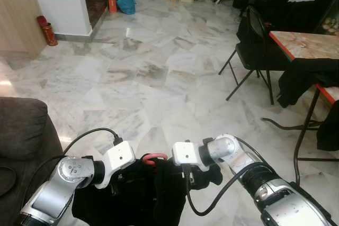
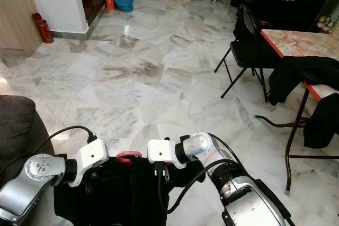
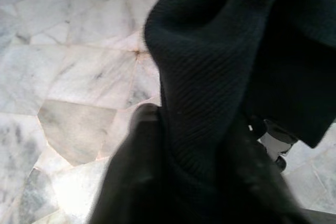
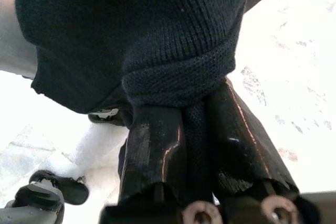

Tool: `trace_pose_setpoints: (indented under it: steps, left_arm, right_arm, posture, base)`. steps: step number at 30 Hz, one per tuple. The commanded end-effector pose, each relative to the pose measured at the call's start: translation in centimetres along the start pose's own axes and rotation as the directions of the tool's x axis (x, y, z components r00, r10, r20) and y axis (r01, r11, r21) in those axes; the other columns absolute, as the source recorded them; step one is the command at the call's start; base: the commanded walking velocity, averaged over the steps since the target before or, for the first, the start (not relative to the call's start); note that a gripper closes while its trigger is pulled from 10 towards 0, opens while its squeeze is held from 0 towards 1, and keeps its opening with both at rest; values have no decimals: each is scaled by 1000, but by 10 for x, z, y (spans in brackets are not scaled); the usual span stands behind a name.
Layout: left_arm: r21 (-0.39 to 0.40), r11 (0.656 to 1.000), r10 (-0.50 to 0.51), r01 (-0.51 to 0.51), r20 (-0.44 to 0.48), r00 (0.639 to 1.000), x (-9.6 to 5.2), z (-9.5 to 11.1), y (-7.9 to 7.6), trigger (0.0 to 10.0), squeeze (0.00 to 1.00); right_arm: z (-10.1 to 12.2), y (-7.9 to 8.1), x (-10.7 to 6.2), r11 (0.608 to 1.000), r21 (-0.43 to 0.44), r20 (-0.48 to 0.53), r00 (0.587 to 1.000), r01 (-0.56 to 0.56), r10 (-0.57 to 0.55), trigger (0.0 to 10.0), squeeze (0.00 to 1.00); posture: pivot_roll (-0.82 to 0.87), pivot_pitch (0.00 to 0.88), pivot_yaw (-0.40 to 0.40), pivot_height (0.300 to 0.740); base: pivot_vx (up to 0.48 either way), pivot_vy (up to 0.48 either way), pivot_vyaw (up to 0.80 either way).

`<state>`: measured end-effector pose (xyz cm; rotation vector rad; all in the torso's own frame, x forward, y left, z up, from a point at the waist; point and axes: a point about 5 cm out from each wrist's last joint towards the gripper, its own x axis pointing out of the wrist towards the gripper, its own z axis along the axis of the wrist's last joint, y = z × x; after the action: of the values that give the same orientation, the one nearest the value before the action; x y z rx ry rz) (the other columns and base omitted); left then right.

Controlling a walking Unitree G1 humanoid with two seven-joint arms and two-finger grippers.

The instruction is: Hang hanger

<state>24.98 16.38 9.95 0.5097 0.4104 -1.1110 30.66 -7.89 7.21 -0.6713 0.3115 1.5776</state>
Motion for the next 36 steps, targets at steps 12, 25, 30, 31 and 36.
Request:
trace_pose_setpoints:
  steps: [12,25,30,31,36]
  left_arm:
    - [22,1000,15,-16,20,1000,0,9,6,0,0]
    - [19,1000,23,-24,27,999,2,8,6,0,0]
    - [15,999,30,-31,27,999,2,7,6,0,0]
    - [14,999,31,-31,28,999,2,7,6,0,0]
    - [8,998,57,-57,35,998,1,7,8,0,0]
  right_arm:
    - [13,-1,6,997,-59,27,998,-46,48,10000,0]
    - [11,2,5,997,-41,33,997,-68,69,10000,1000]
    - [10,4,4,996,-39,35,996,-84,85,10000,1000]
    - [10,4,4,996,-39,34,996,-85,87,10000,1000]
    - [4,4,-2,995,-46,-10,996,-94,94,10000,1000]
  posture:
    - [222,0,-75,732]
    - [214,0,-69,732]
    - [214,0,-69,732]
    - [215,0,-71,732]
    - [217,0,-76,732]
  base:
    - [0,0,0]
    - [0,0,0]
    - [0,0,0]
    - [0,0,0]
    - [0,0,0]
